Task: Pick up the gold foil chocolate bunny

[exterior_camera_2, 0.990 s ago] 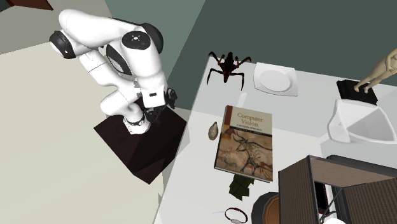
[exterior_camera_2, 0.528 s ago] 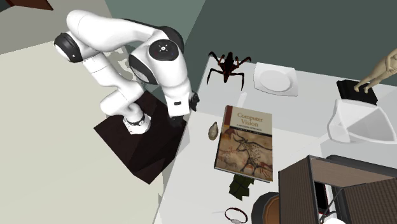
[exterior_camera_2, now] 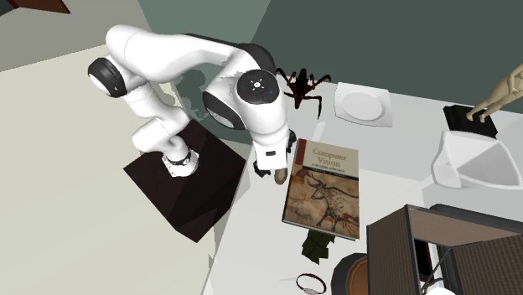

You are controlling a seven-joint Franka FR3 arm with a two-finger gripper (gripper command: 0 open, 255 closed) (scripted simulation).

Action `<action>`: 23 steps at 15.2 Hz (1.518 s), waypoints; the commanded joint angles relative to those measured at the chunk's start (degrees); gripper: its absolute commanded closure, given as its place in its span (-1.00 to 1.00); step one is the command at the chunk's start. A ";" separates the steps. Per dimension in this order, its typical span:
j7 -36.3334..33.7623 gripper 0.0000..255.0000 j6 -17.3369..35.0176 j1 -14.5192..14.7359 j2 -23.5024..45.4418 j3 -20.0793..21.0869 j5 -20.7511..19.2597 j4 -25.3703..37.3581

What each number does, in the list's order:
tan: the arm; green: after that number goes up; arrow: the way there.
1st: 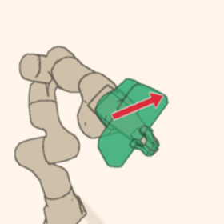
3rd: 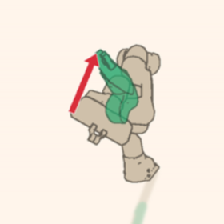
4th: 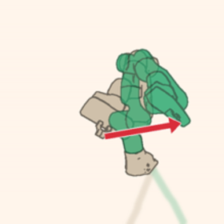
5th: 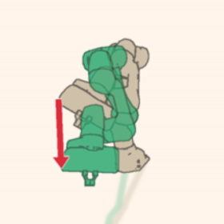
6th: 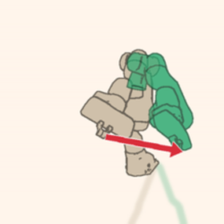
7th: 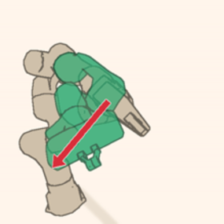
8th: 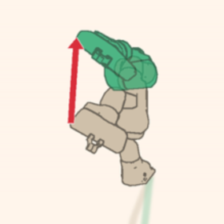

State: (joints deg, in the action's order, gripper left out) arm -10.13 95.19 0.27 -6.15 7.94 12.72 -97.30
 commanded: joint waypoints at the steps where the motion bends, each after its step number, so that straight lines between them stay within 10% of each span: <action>1: -0.48 -1.00 1.06 0.07 1.20 0.10 0.50 0.26; 9: 0.58 -1.00 6.12 0.15 0.38 0.20 0.80 -5.72; 10: 0.48 1.00 6.12 0.19 0.51 0.25 0.78 -5.57; 23: -0.06 1.00 3.06 0.10 0.81 0.14 0.62 -2.17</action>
State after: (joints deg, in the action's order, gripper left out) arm -10.07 99.07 0.40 -5.42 8.12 13.38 -100.36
